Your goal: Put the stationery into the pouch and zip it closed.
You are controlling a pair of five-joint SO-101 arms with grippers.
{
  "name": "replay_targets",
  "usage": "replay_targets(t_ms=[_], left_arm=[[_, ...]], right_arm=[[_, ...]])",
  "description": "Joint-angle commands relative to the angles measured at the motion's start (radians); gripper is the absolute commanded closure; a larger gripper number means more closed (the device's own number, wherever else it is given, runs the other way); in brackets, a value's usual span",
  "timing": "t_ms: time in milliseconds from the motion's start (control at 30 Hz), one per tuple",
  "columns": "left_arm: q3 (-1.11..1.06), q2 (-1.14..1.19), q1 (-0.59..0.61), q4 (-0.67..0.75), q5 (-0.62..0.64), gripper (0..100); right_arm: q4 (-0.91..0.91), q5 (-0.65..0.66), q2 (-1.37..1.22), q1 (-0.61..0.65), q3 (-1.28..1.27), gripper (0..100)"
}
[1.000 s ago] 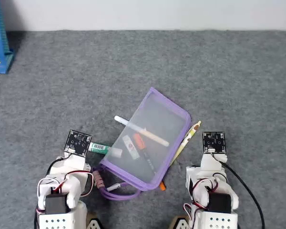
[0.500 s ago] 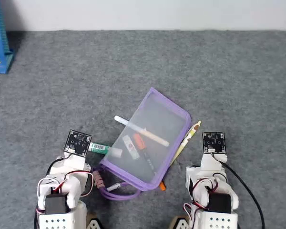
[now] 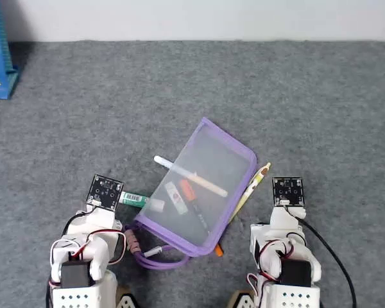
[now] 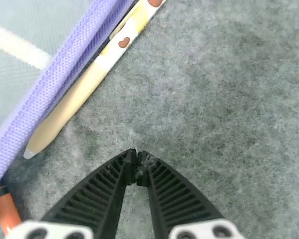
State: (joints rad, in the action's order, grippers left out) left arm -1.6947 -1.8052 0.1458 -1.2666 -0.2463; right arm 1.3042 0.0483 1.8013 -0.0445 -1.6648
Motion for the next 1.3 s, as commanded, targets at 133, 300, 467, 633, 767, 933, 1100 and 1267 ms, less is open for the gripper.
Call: replay_targets(t_ms=[133, 300, 467, 633, 767, 933, 1100, 1267], left_arm=[[0.012, -0.014, 0.006, -0.002, -0.009, 99], [0.012, -0.014, 0.006, -0.002, -0.009, 99], [0.012, -0.014, 0.006, -0.002, -0.009, 99], [0.012, -0.014, 0.006, -0.002, -0.009, 99], [0.012, -0.014, 0.006, -0.002, -0.009, 99], [0.012, -0.014, 0.006, -0.002, -0.009, 99], [0.012, -0.014, 0.006, -0.002, -0.009, 99], [0.012, -0.014, 0.006, -0.002, -0.009, 99]], right_arm=[[0.005, 0.000, 0.012, 0.008, -0.018, 99.0], [0.005, 0.000, 0.012, 0.008, -0.018, 98.9], [0.005, 0.000, 0.012, 0.105, -0.018, 98.7], [0.005, -0.003, 0.012, 0.189, -0.018, 98.9], [0.005, 0.000, 0.012, 0.209, -0.018, 98.7], [0.004, 0.003, 0.013, 0.148, 0.008, 98.7], [-0.047, 0.124, 0.013, 0.147, 0.118, 98.7], [-0.084, 0.241, 0.005, 0.216, 0.180, 98.7]])
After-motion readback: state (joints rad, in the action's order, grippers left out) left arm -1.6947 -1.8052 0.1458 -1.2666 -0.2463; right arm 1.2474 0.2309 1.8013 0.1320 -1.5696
